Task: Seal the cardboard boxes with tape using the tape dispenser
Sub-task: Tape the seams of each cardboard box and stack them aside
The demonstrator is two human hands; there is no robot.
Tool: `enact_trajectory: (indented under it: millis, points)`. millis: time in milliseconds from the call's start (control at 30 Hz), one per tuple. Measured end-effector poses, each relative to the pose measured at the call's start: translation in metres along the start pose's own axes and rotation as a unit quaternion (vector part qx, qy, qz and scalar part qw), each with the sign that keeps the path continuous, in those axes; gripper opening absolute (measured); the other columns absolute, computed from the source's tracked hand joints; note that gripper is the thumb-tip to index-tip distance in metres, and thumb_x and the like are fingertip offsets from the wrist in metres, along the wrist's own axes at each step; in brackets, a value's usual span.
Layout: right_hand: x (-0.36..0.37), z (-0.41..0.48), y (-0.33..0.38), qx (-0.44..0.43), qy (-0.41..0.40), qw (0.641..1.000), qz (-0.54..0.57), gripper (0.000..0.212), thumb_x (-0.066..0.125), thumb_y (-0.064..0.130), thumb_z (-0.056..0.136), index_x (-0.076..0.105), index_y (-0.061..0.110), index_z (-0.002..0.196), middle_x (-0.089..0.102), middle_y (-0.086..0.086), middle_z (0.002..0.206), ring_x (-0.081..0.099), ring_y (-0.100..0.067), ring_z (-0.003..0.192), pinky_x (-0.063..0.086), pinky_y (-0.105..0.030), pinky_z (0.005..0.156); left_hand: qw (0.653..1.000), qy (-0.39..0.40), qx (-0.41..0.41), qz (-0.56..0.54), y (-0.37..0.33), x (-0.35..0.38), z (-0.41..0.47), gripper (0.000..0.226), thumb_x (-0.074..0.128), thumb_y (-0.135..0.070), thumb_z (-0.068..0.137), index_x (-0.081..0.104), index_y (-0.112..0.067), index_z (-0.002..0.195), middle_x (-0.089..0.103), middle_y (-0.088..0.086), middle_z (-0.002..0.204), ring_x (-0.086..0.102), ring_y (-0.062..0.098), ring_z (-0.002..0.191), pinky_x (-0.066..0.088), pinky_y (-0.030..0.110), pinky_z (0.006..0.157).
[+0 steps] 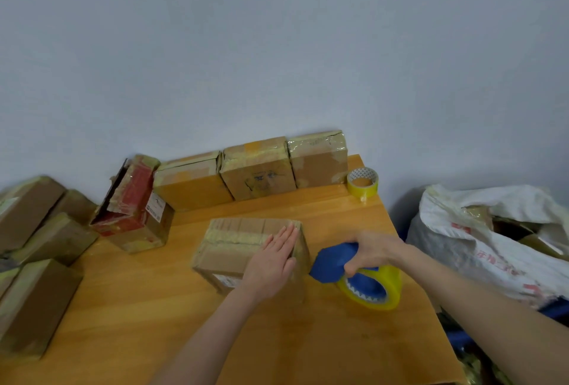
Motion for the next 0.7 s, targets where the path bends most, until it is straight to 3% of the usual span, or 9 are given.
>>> enact_trajectory:
  millis: [67,167,300,367,467,567,700]
  points:
    - [-0.001,-0.003,-0.01,-0.003,-0.014,0.999,0.05,0.059,0.077,0.038,0.057,0.064,0.02,0.112,0.069,-0.005,0.103,0.066,-0.02,0.09,0.048,-0.029,0.065,1.0,-0.017,0.001,-0.018,0.001,-0.005,-0.002,0.055,0.026,-0.035,0.105,-0.001,-0.025,0.152,-0.017,-0.014,0.152,-0.01,0.005,0.146,-0.005,0.023,0.118]
    - [-0.015,-0.006,-0.014,-0.011,-0.062,0.984,0.168,0.055,0.079,0.033,0.053,0.069,0.019,0.105,0.07,-0.007,0.103,0.067,-0.022,0.094,0.055,-0.036,0.078,0.999,-0.026,-0.03,-0.021,0.008,-0.009,-0.004,0.063,0.035,-0.046,0.101,0.003,-0.032,0.153,-0.018,-0.012,0.154,-0.012,0.005,0.144,0.002,0.026,0.117]
    - [-0.026,-0.011,-0.013,-0.02,-0.138,0.955,0.261,0.039,0.079,0.017,0.07,0.066,0.022,0.107,0.067,-0.003,0.104,0.065,-0.021,0.095,0.053,-0.03,0.077,0.999,0.005,0.012,0.033,0.018,-0.017,-0.011,0.073,0.045,-0.019,0.096,0.002,-0.03,0.153,-0.012,-0.016,0.154,-0.006,0.007,0.147,-0.007,0.027,0.119]
    - [-0.029,-0.011,-0.014,-0.029,-0.164,0.942,0.291,0.045,0.08,0.017,0.069,0.065,0.026,0.111,0.066,-0.001,0.105,0.065,-0.02,0.095,0.054,-0.035,0.082,0.996,0.015,0.013,0.082,0.031,-0.019,-0.019,0.076,0.047,-0.024,0.095,-0.003,-0.033,0.152,-0.015,-0.018,0.153,-0.007,0.007,0.147,-0.002,0.038,0.122]
    - [-0.034,-0.009,-0.007,-0.054,-0.18,0.933,0.307,0.053,0.081,0.025,0.061,0.064,0.033,0.11,0.066,0.002,0.105,0.065,-0.019,0.095,0.055,-0.041,0.087,0.988,-0.025,-0.111,0.105,0.05,-0.021,-0.026,0.078,0.043,-0.06,0.092,-0.005,-0.041,0.15,-0.011,-0.008,0.159,-0.005,0.018,0.149,-0.003,0.052,0.119]
    - [-0.043,-0.008,0.007,-0.083,-0.188,0.926,0.317,0.05,0.08,0.015,0.069,0.062,0.035,0.112,0.064,0.001,0.11,0.063,-0.019,0.098,0.053,-0.04,0.088,0.974,-0.031,-0.201,0.1,0.059,-0.013,-0.027,0.08,0.039,-0.067,0.09,-0.008,-0.044,0.149,-0.004,0.0,0.162,-0.004,0.027,0.149,-0.002,0.061,0.116]
    - [-0.06,-0.011,0.03,-0.115,-0.164,0.925,0.324,0.057,0.081,0.016,0.066,0.06,0.043,0.112,0.063,0.005,0.111,0.063,-0.016,0.1,0.053,-0.03,0.08,0.987,-0.009,-0.12,0.104,0.059,-0.014,-0.024,0.076,0.045,-0.054,0.094,-0.006,-0.045,0.149,-0.005,-0.001,0.162,-0.006,0.026,0.149,-0.006,0.058,0.117]
Point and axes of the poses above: each hand's wrist, its own z-axis towards the middle knuckle, its own x-axis out of the palm, y = z × x, the point moved 8 cm from there along z, towards the middle knuckle
